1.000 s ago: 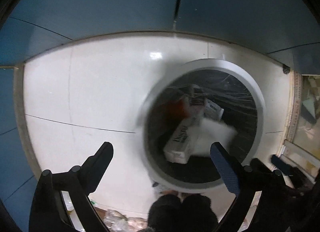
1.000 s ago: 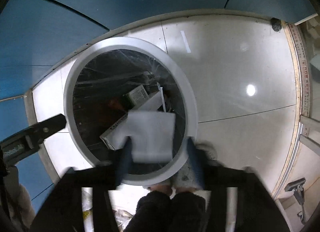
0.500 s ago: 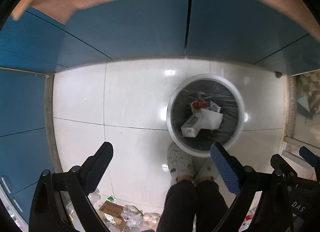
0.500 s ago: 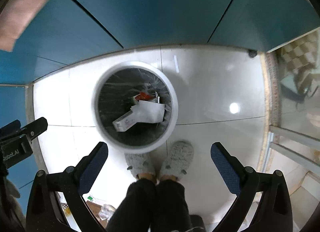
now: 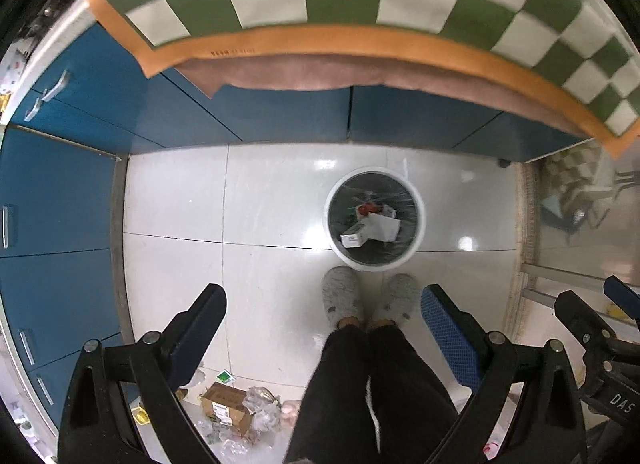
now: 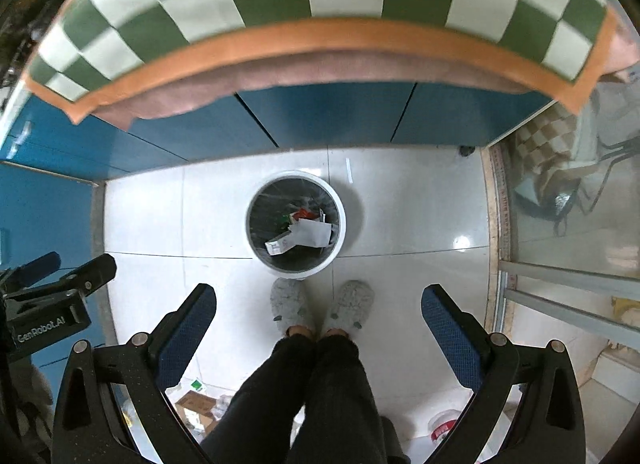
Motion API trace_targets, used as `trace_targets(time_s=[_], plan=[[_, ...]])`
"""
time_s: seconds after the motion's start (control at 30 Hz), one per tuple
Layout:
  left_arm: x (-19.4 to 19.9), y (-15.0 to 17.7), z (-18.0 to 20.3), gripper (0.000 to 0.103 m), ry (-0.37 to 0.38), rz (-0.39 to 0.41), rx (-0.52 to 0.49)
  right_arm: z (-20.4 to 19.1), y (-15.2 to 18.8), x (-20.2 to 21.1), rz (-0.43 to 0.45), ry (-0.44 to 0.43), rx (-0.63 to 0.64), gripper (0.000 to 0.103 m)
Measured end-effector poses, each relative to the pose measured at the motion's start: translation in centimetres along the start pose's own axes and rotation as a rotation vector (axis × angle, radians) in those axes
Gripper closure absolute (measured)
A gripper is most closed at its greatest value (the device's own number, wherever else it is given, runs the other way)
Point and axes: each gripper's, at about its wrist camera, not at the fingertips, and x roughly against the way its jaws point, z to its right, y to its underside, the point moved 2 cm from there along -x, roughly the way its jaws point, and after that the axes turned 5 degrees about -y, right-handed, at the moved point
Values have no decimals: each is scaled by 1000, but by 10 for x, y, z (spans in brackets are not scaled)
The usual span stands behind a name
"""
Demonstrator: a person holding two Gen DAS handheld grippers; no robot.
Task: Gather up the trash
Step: 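Raise both tools back toward the counter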
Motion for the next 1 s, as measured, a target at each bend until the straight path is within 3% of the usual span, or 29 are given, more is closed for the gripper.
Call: trace_targets(time_s=[0.3,0.53,0.7,0.83,1.0], plan=[[78,15,-10,3,49,59,-15,-19,14,121,59,-27,14,0],[127,9,-26,3,51,158,-9,-39,18,160,91,-51,5,0],[166,-27,-39,3,-36,308,26,-40,-1,183,163,-109,-39,0],[187,-67,-45,3,-100,411,69,-28,-38,204,225,-148,-92,0],[192,-141,-43,3,-113,438,120,-7,-101,214,274,-146,-113,0]])
